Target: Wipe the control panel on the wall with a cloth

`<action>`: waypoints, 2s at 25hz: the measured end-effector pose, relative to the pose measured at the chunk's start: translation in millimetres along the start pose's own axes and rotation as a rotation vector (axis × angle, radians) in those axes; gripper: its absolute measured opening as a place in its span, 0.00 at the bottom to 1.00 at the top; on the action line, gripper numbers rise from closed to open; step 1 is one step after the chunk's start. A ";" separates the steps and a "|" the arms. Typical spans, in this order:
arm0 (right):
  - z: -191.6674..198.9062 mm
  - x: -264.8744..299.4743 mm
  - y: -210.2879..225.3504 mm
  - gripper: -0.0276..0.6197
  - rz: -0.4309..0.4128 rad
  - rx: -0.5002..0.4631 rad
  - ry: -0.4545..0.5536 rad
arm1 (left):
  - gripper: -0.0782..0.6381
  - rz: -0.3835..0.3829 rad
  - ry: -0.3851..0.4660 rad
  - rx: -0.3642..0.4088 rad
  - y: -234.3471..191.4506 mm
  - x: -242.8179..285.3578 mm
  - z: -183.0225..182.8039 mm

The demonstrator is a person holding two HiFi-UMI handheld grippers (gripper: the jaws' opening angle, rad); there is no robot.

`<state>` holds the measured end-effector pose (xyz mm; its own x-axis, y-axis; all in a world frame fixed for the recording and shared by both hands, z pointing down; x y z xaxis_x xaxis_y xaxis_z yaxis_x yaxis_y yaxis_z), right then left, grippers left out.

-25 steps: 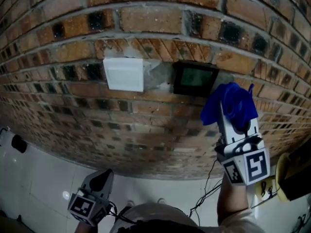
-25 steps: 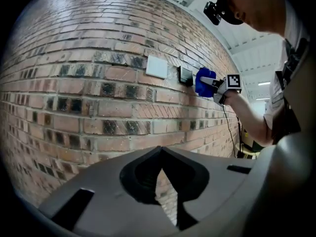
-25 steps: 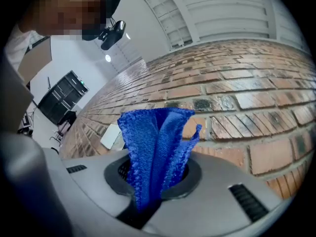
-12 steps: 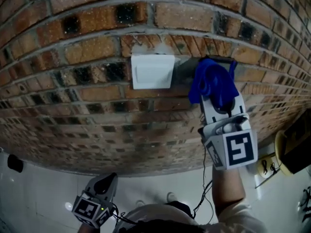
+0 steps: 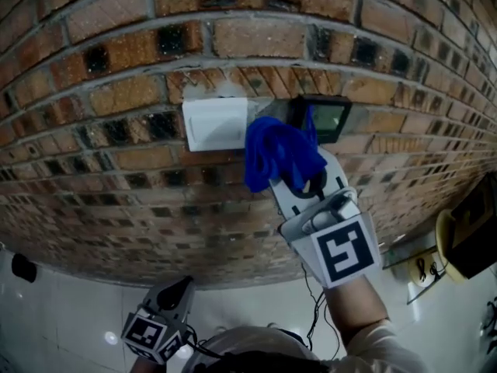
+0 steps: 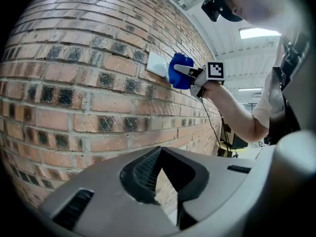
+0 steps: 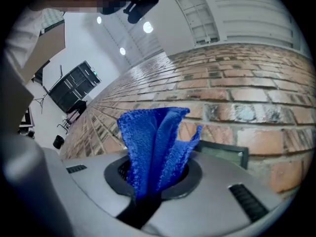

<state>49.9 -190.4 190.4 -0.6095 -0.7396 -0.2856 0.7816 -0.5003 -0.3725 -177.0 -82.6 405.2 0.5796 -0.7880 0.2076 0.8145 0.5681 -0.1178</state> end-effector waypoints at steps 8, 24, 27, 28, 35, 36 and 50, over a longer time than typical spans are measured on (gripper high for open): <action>-4.9 -78.0 103.4 0.18 0.217 -0.076 0.023 | 0.11 -0.024 0.005 0.005 20.1 21.4 -6.9; 1.7 -15.5 51.1 0.18 0.115 -0.084 -0.002 | 0.11 -0.086 0.001 0.005 6.9 -0.4 -4.3; -0.4 -1.8 32.7 0.18 0.086 -0.087 0.004 | 0.11 -0.104 0.002 -0.007 0.4 -11.5 -1.5; -0.8 2.8 26.5 0.18 0.069 -0.087 0.005 | 0.11 -0.109 0.004 -0.010 -1.6 -15.0 -1.1; 5.3 32.3 -9.1 0.18 -0.014 -0.052 0.004 | 0.11 -0.119 0.001 -0.014 -11.7 -28.4 2.7; 4.9 32.6 -10.8 0.18 -0.022 -0.031 0.011 | 0.11 -0.116 0.000 -0.014 -12.7 -28.5 3.3; -2.8 -66.4 97.4 0.18 0.294 -0.109 -0.010 | 0.11 -0.015 -0.009 0.005 1.9 2.4 -1.4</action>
<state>166.1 -188.8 170.6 -0.3577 -0.8499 -0.3869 0.9050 -0.2134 -0.3679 -174.0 -83.8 404.2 0.5673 -0.7940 0.2185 0.8228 0.5577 -0.1096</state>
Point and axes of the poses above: the fingertips, and each gripper's own axes: x forward along the fingers, y to its right, z out of its underside, the point moved 8 cm from there along -x, backward along the fingers, and after that the axes turned 1 degree about -z, right-handed, at the moved point
